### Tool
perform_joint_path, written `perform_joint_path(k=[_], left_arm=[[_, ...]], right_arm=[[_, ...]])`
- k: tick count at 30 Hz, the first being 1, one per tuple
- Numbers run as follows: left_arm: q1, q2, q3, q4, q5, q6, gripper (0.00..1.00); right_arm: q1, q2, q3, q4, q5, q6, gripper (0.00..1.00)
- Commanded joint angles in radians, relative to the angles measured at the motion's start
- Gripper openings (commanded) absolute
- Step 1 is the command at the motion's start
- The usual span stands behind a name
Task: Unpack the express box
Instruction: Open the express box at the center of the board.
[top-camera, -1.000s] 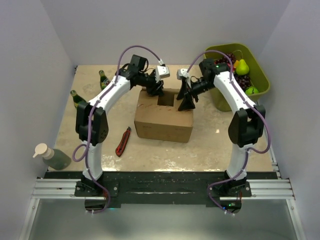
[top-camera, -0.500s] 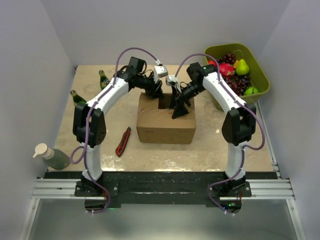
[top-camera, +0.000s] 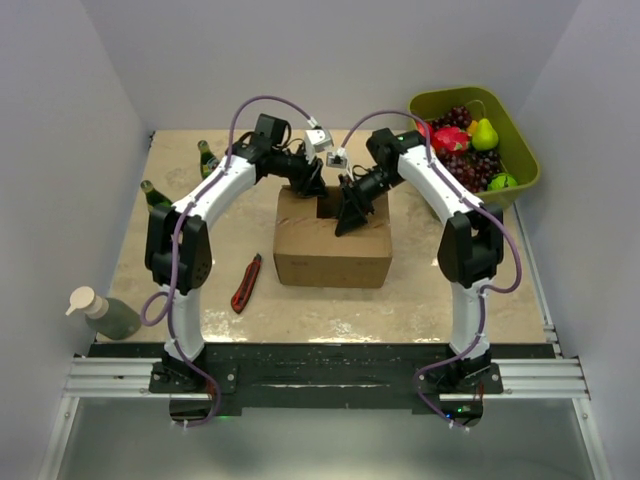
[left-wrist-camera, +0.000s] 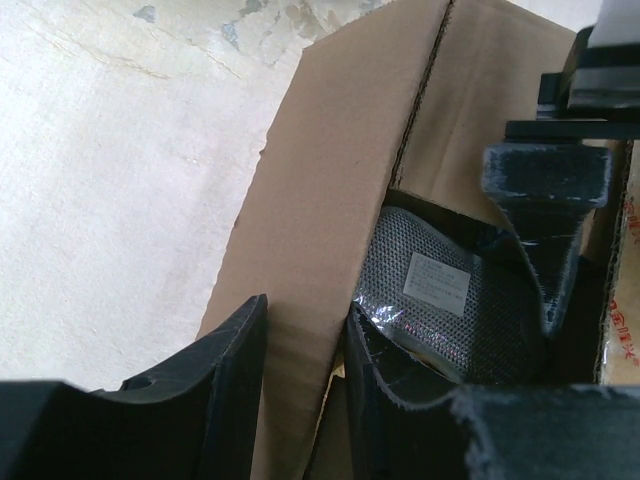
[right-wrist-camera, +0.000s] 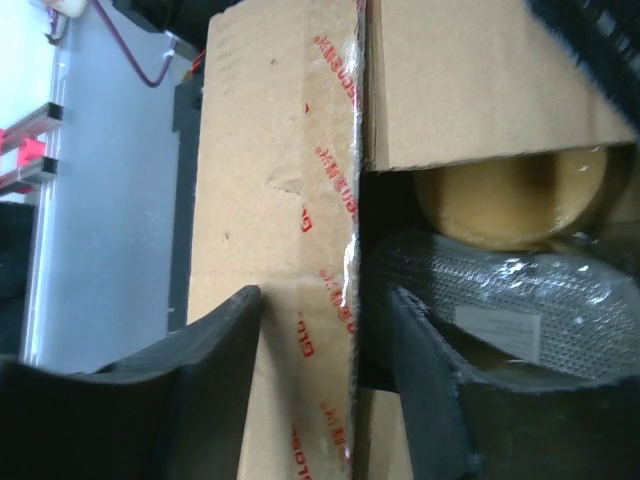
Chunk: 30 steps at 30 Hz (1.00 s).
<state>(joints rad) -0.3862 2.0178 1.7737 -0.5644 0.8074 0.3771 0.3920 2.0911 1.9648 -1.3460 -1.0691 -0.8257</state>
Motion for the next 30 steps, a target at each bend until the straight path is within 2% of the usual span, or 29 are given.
perform_joint_path(k=[1,5,8,9,10,12,16,17,19,21,22,24,25,26,27,28,29,30], left_arm=[[0.035,0.055,-0.013,-0.146,-0.037,-0.086,0.00],[0.050,0.059,-0.005,-0.143,-0.048,-0.084,0.00],[0.052,0.059,-0.007,-0.144,-0.051,-0.078,0.00],[0.052,0.061,-0.007,-0.146,-0.053,-0.081,0.00],[0.052,0.062,-0.007,-0.144,-0.051,-0.080,0.00],[0.053,0.067,-0.008,-0.146,-0.048,-0.084,0.00],[0.063,0.075,-0.014,-0.138,-0.053,-0.095,0.00],[0.067,0.075,-0.019,-0.132,-0.044,-0.102,0.00],[0.079,0.078,-0.020,-0.131,-0.037,-0.112,0.00],[0.092,0.079,-0.022,-0.123,-0.021,-0.127,0.00],[0.107,0.079,-0.022,-0.121,-0.014,-0.136,0.00],[0.127,0.062,-0.029,-0.100,-0.008,-0.171,0.00],[0.148,0.053,-0.031,-0.097,0.001,-0.185,0.00],[0.161,0.044,-0.034,-0.089,0.028,-0.199,0.00],[0.171,0.021,-0.048,-0.085,0.039,-0.226,0.00],[0.193,0.007,-0.060,-0.081,0.053,-0.239,0.00],[0.202,-0.007,-0.074,-0.080,0.087,-0.248,0.00],[0.210,-0.039,-0.114,-0.077,0.102,-0.271,0.00]], right_arm=[[0.007,-0.035,-0.049,-0.111,0.029,0.126,0.48],[0.013,-0.068,-0.049,-0.111,-0.006,0.174,0.48],[0.030,-0.069,-0.003,-0.111,-0.046,0.244,0.44],[0.036,-0.087,0.006,-0.111,-0.054,0.243,0.39],[0.054,-0.100,0.011,-0.111,-0.051,0.232,0.21],[0.080,-0.137,0.040,-0.111,0.006,0.206,0.01],[0.171,-0.234,0.075,-0.108,0.129,0.061,0.00],[0.186,-0.256,0.063,-0.108,0.155,-0.029,0.00],[0.252,-0.339,0.016,-0.066,0.243,-0.102,0.00],[0.298,-0.414,-0.120,0.016,0.358,-0.127,0.00],[0.355,-0.458,-0.183,0.131,0.414,-0.125,0.00],[0.425,-0.626,-0.401,0.261,0.527,-0.162,0.00],[0.489,-0.684,-0.482,0.397,0.613,-0.168,0.00],[0.519,-0.803,-0.635,0.448,0.659,-0.208,0.00],[0.553,-0.854,-0.712,0.508,0.701,-0.220,0.00],[0.600,-0.908,-0.789,0.648,0.795,-0.227,0.00],[0.613,-0.948,-0.917,0.706,0.828,-0.236,0.00],[0.620,-1.000,-0.964,0.738,0.845,-0.260,0.00]])
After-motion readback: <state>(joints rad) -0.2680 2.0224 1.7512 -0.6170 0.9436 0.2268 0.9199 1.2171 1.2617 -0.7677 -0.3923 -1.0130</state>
